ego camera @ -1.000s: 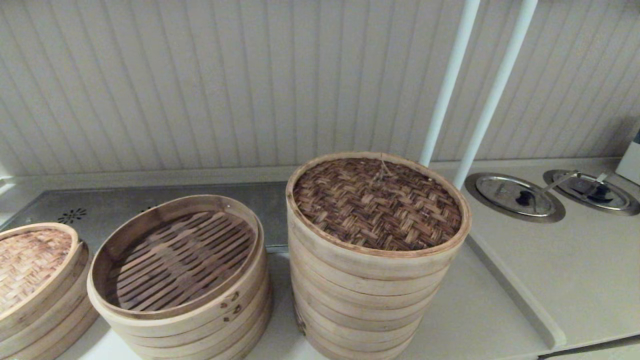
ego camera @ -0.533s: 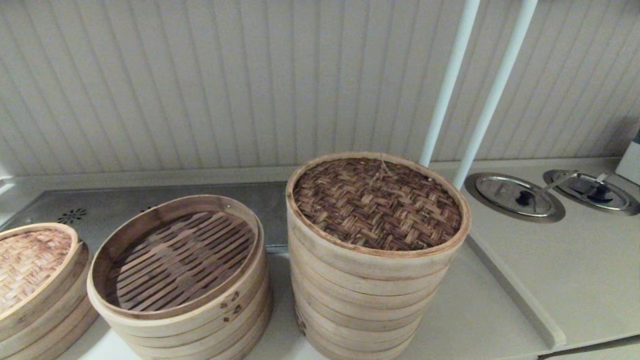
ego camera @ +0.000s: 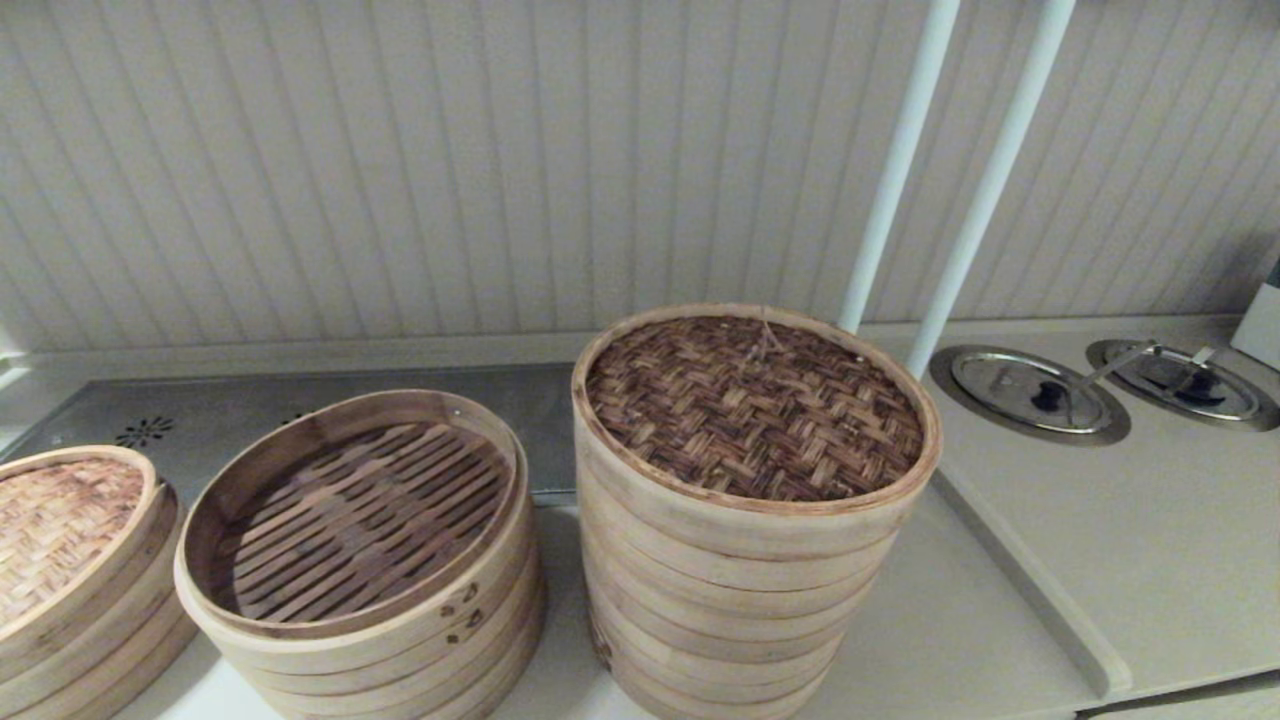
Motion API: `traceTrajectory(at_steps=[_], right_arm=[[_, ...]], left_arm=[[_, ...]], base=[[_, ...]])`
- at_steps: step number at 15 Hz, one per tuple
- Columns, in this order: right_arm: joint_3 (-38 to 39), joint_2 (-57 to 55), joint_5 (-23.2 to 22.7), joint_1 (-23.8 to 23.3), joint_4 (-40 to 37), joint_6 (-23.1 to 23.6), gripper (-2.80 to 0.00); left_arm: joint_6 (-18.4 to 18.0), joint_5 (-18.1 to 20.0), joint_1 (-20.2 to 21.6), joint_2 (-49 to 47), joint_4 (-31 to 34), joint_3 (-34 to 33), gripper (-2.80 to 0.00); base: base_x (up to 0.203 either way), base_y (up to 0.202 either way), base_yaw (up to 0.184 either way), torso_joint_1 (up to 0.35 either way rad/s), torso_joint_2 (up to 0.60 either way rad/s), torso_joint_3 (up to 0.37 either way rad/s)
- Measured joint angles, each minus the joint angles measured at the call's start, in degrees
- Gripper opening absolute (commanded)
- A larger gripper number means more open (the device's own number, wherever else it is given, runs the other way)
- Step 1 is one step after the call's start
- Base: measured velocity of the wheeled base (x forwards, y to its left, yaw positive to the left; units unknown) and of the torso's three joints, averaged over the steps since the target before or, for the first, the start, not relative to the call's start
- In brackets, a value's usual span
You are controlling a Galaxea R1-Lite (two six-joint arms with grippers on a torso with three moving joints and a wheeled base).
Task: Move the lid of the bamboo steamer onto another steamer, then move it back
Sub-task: Pick up the steamer
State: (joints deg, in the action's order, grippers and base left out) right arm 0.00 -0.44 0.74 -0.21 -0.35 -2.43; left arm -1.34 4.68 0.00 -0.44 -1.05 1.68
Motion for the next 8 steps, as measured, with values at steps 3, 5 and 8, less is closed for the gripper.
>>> traceTrajectory(at_steps=[3,5,8], right_arm=[[0.0,0.0,0.0,0.0,0.0,0.0,-2.8],[0.0,0.0,0.0,0.0,0.0,0.0,-2.8],[0.0,0.0,0.0,0.0,0.0,0.0,-2.8]], left_arm=[[-1.2,-2.2,0.0,0.4,-2.2,-1.2,-2.8],[-1.4,-2.6,0.0,0.4,-1.9,-1.5,-2.8],[-0.9,-2.8,0.0,0.5,-1.8,-1.7,-2.8]], base=[[0.0,0.0,0.0,0.0,0.0,0.0],[0.0,0.0,0.0,0.0,0.0,0.0],[0.0,0.0,0.0,0.0,0.0,0.0]])
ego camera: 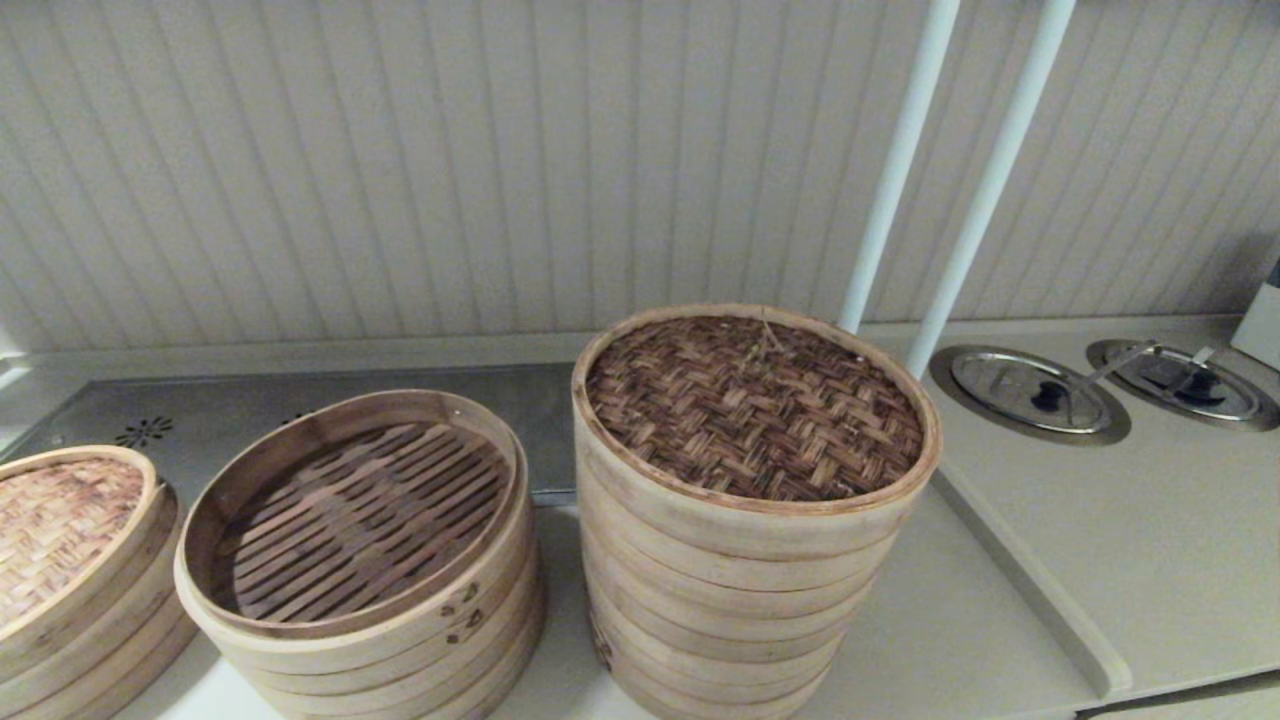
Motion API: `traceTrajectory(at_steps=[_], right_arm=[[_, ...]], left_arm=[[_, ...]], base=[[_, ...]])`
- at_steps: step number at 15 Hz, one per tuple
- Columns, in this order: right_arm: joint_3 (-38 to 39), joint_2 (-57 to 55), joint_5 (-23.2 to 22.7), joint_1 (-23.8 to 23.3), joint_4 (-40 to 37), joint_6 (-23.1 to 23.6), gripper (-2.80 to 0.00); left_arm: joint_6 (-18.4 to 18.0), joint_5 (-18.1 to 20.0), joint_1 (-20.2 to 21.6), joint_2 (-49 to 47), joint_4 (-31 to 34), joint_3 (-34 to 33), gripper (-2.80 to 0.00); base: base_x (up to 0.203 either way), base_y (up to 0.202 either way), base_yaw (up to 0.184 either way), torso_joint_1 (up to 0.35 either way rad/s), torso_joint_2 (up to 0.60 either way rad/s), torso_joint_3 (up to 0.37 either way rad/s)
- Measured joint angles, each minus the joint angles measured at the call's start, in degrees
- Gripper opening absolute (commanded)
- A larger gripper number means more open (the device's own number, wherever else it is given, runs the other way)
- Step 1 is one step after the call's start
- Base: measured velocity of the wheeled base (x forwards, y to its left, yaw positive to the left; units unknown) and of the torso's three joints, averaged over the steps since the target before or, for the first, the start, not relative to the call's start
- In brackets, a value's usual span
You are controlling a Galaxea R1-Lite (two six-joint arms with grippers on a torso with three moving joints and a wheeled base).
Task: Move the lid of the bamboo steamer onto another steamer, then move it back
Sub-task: Pick up the steamer
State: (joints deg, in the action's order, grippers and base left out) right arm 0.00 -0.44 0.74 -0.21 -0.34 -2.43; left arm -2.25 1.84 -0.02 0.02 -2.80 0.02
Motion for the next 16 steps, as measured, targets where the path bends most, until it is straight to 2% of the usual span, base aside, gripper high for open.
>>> traceTrajectory(at_steps=[4,7,10,16], right_arm=[[0.0,0.0,0.0,0.0,0.0,0.0,-2.8],[0.0,0.0,0.0,0.0,0.0,0.0,-2.8],[0.0,0.0,0.0,0.0,0.0,0.0,-2.8],[0.0,0.0,0.0,0.0,0.0,0.0,-2.8]], left_arm=[[0.5,-1.6,0.0,0.0,2.6,0.1,-2.8],[0.7,-1.6,0.0,0.0,2.6,0.0,-2.8],[2.4,-1.7,0.0,0.0,2.6,0.0,-2.8],[2.8,-1.8,-0.1,0.0,2.5,0.0,-2.8]], base=[[0.0,0.0,0.0,0.0,0.0,0.0],[0.0,0.0,0.0,0.0,0.0,0.0],[0.0,0.0,0.0,0.0,0.0,0.0],[0.0,0.0,0.0,0.0,0.0,0.0]])
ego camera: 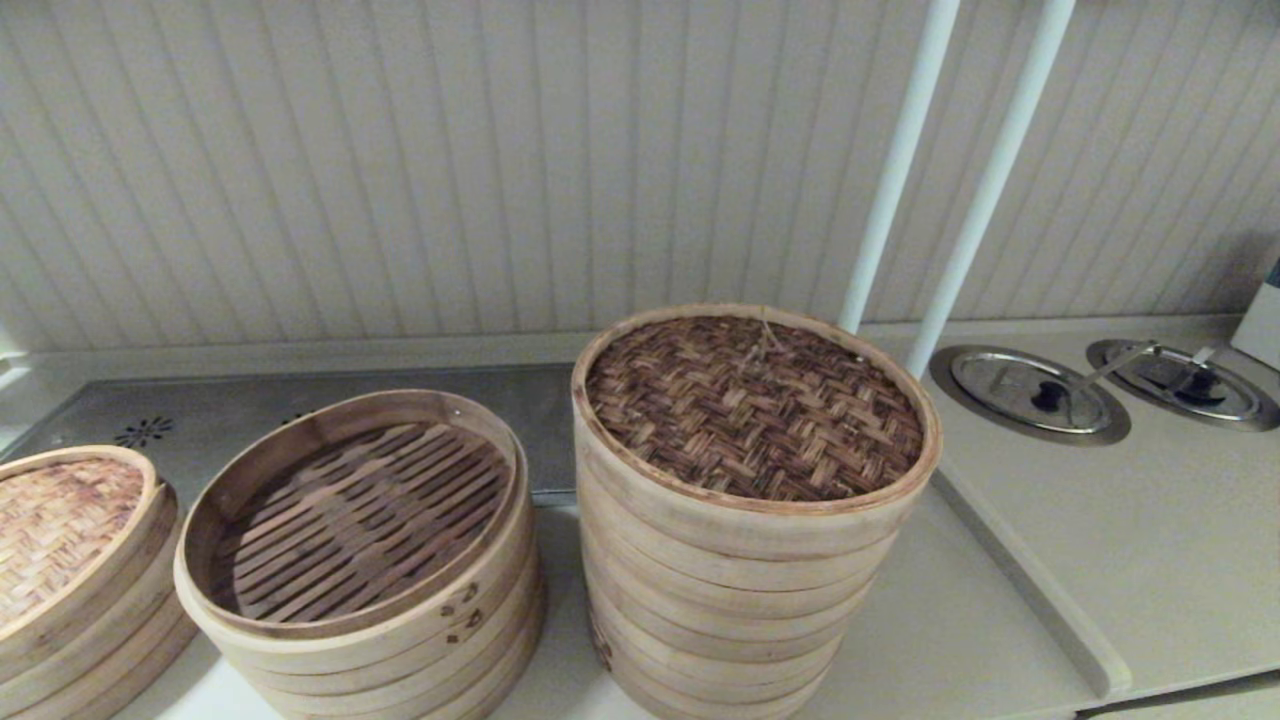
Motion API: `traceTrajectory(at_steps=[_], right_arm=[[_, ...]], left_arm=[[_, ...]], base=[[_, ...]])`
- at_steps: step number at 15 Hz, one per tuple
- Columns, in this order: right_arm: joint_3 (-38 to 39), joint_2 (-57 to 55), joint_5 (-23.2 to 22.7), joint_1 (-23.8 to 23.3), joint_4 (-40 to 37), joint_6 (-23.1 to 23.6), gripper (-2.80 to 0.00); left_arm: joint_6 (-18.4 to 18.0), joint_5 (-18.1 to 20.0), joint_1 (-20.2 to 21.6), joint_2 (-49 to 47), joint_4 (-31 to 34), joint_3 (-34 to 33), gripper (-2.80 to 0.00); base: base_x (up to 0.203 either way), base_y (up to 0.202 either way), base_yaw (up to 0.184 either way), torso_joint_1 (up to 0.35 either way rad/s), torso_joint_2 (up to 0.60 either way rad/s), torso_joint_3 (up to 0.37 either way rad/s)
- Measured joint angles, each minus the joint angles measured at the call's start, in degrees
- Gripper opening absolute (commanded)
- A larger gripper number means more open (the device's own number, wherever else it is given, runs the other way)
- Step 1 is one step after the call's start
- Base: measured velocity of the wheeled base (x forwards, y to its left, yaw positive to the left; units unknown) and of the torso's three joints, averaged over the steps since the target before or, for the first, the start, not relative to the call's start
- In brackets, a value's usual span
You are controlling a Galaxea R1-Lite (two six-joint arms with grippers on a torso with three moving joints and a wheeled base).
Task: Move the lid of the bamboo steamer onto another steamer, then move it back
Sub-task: Pick up the steamer
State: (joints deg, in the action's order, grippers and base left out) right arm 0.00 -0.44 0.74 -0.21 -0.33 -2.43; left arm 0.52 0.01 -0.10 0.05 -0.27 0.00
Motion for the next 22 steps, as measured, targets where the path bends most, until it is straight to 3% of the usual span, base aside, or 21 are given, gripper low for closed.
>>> traceTrajectory(at_steps=[9,14,18,22], right_arm=[[0.0,0.0,0.0,0.0,0.0,0.0,-2.8],[0.0,0.0,0.0,0.0,0.0,0.0,-2.8],[0.0,0.0,0.0,0.0,0.0,0.0,-2.8],[0.0,0.0,0.0,0.0,0.0,0.0,-2.8]], left_arm=[[0.0,-0.2,0.0,0.0,-0.1,0.0,-2.8],[-1.8,0.5,-0.2,-2.4,1.0,1.6,-2.8],[-1.1,0.9,-2.9,-12.6,-1.3,14.9,-2.8],[-0.7,0.1,-7.5,-27.8,-3.8,33.6,-2.8]], base=[[0.0,0.0,0.0,0.0,0.0,0.0],[0.0,0.0,0.0,0.0,0.0,0.0],[0.0,0.0,0.0,0.0,0.0,0.0],[0.0,0.0,0.0,0.0,0.0,0.0]])
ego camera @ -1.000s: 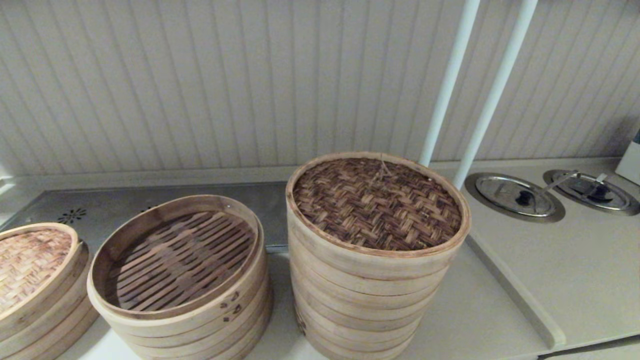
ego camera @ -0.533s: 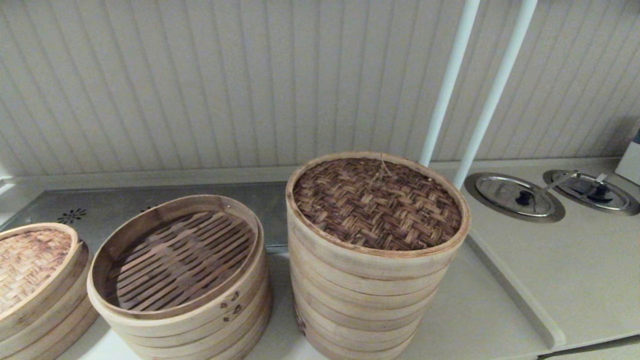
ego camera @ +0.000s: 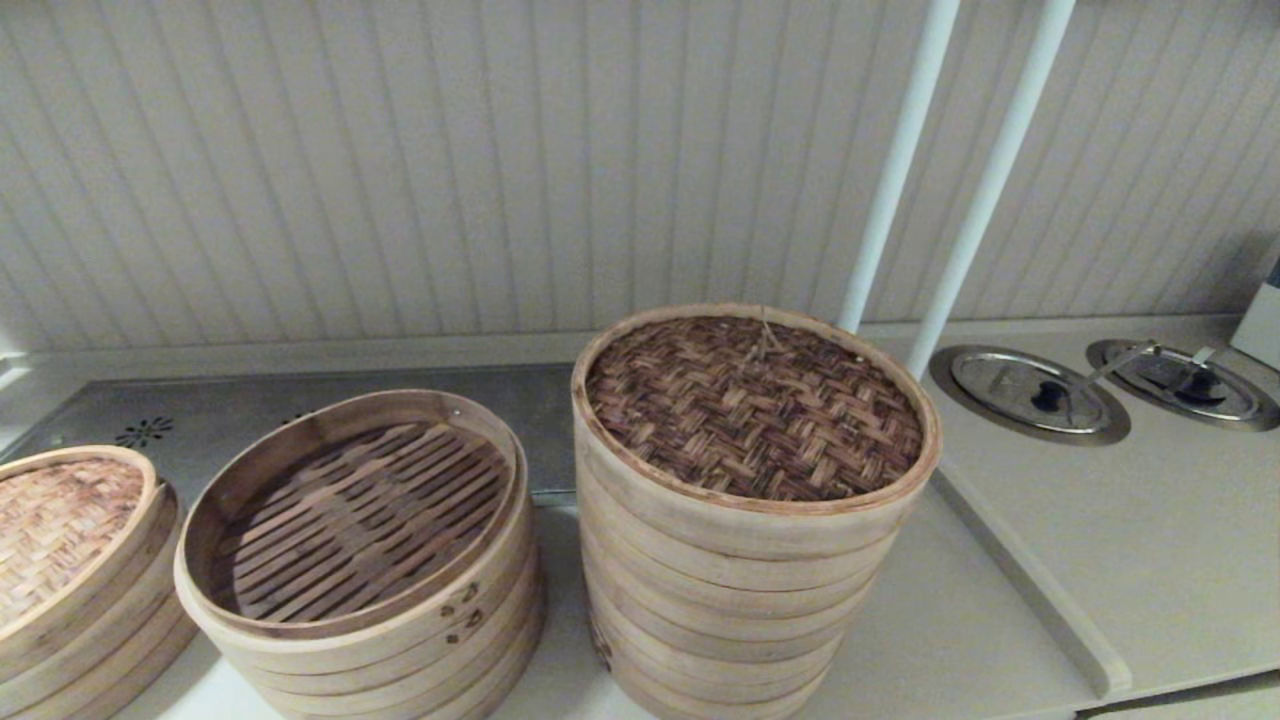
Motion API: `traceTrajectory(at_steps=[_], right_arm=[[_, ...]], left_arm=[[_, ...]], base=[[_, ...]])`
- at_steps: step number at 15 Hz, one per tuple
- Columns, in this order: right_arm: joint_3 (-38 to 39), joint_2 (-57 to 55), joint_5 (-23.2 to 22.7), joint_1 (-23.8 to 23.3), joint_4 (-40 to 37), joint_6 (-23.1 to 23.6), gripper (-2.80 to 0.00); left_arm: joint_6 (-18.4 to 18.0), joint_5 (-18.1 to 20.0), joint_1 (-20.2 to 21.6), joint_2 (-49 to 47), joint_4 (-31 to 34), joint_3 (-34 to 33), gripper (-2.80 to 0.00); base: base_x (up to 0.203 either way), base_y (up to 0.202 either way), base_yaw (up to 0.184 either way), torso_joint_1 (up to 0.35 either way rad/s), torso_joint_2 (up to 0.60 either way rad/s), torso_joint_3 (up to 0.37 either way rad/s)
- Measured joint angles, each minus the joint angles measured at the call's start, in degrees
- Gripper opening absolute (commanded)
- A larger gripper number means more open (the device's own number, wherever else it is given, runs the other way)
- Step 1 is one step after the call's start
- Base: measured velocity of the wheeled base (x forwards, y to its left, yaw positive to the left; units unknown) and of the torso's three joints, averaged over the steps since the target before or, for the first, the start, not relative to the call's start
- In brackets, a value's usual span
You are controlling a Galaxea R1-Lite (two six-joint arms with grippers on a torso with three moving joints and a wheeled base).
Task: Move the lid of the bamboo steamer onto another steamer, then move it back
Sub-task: Pick up the steamer
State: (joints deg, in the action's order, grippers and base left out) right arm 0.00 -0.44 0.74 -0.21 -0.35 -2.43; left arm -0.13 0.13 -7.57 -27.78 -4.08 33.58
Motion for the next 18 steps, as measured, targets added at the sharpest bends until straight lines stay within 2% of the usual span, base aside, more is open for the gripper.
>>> traceTrajectory(at_steps=[3,5,7,9,12,13,16,18], right_arm=[[0.0,0.0,0.0,0.0,0.0,0.0,-2.8],[0.0,0.0,0.0,0.0,0.0,0.0,-2.8],[0.0,0.0,0.0,0.0,0.0,0.0,-2.8],[0.0,0.0,0.0,0.0,0.0,0.0,-2.8],[0.0,0.0,0.0,0.0,0.0,0.0,-2.8],[0.0,0.0,0.0,0.0,0.0,0.0,-2.8],[0.0,0.0,0.0,0.0,0.0,0.0,-2.8],[0.0,0.0,0.0,0.0,0.0,0.0,-2.8]], left_arm=[[0.3,1.0,-4.5,-12.4,2.3,13.3,-2.8],[0.5,4.5,-8.5,-20.4,5.8,21.9,-2.8],[1.1,9.7,-14.0,-28.0,11.4,29.3,-2.8],[2.9,13.3,-19.9,-35.3,14.9,34.7,-2.8],[5.1,14.9,-26.7,-46.1,15.8,41.2,-2.8],[5.4,14.8,-28.7,-49.6,15.7,42.9,0.0],[5.4,14.1,-33.5,-58.3,13.1,46.2,0.0],[5.3,13.5,-35.1,-62.3,10.0,47.3,0.0]], base=[[0.0,0.0,0.0,0.0,0.0,0.0],[0.0,0.0,0.0,0.0,0.0,0.0],[0.0,0.0,0.0,0.0,0.0,0.0],[0.0,0.0,0.0,0.0,0.0,0.0],[0.0,0.0,0.0,0.0,0.0,0.0],[0.0,0.0,0.0,0.0,0.0,0.0],[0.0,0.0,0.0,0.0,0.0,0.0],[0.0,0.0,0.0,0.0,0.0,0.0]])
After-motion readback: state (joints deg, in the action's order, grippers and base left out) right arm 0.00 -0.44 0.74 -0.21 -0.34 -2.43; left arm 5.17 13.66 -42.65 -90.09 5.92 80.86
